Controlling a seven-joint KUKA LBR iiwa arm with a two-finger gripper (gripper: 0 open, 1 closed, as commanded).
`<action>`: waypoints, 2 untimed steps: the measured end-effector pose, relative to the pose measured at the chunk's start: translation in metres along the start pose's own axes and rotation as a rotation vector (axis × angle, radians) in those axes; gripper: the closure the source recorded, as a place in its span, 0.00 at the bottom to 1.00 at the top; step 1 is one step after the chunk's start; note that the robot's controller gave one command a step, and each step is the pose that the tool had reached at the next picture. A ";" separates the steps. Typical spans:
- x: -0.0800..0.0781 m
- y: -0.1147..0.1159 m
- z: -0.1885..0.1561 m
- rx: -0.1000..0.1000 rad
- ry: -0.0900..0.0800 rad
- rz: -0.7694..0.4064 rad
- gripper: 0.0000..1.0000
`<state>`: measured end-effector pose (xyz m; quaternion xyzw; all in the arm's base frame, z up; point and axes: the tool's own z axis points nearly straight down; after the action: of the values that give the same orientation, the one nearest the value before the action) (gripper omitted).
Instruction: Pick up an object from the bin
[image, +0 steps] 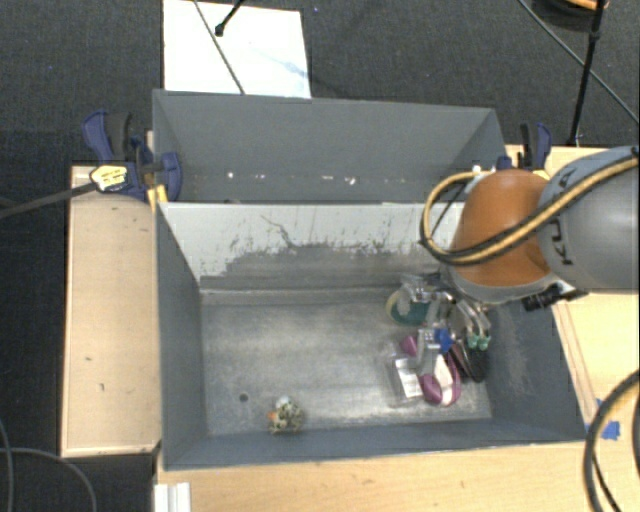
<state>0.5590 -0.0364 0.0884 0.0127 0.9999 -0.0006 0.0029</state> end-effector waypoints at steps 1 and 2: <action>0.042 -0.055 0.014 -0.010 -0.010 -0.293 0.00; 0.040 -0.094 0.010 -0.021 0.009 -0.421 0.00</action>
Offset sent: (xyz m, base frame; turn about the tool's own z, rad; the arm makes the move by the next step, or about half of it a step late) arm -0.0484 -0.0599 -0.0184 -0.2907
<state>0.5162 -0.1290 0.0785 -0.1964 0.9805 0.0091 -0.0015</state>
